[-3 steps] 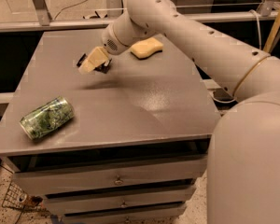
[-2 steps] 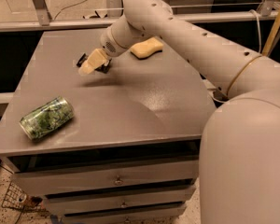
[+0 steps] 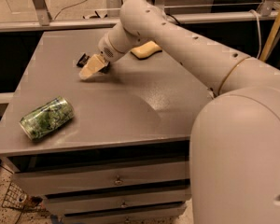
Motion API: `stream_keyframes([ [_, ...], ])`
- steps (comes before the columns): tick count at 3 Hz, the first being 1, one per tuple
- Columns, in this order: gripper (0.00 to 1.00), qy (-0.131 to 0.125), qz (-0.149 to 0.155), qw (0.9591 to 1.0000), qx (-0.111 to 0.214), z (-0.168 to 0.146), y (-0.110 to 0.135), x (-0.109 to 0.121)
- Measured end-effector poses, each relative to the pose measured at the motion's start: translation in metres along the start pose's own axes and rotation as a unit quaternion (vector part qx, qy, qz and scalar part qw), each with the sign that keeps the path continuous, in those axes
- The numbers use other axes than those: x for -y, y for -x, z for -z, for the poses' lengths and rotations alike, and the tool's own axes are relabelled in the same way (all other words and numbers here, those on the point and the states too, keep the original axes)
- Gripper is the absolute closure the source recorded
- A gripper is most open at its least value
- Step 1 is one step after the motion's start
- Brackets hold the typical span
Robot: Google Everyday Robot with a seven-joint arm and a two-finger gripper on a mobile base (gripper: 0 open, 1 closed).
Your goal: Move rxbar chocolate near green can
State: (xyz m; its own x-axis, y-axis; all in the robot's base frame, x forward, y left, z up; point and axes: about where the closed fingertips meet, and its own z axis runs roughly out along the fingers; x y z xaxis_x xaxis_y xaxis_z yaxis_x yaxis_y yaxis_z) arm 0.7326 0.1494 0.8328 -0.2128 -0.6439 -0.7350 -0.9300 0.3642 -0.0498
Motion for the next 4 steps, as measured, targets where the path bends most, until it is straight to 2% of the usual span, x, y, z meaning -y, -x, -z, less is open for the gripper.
stream_keyframes([
  [1, 0.39, 0.011, 0.001, 0.9999, 0.005, -0.007, -0.001, -0.001],
  [2, 0.62, 0.022, 0.0, 0.9995, 0.025, -0.006, 0.003, -0.001],
  [3, 0.86, 0.033, 0.004, 0.9978, 0.057, 0.005, 0.013, -0.002],
  [4, 1.0, 0.035, 0.052, 0.9944, 0.086, 0.044, 0.033, -0.01],
])
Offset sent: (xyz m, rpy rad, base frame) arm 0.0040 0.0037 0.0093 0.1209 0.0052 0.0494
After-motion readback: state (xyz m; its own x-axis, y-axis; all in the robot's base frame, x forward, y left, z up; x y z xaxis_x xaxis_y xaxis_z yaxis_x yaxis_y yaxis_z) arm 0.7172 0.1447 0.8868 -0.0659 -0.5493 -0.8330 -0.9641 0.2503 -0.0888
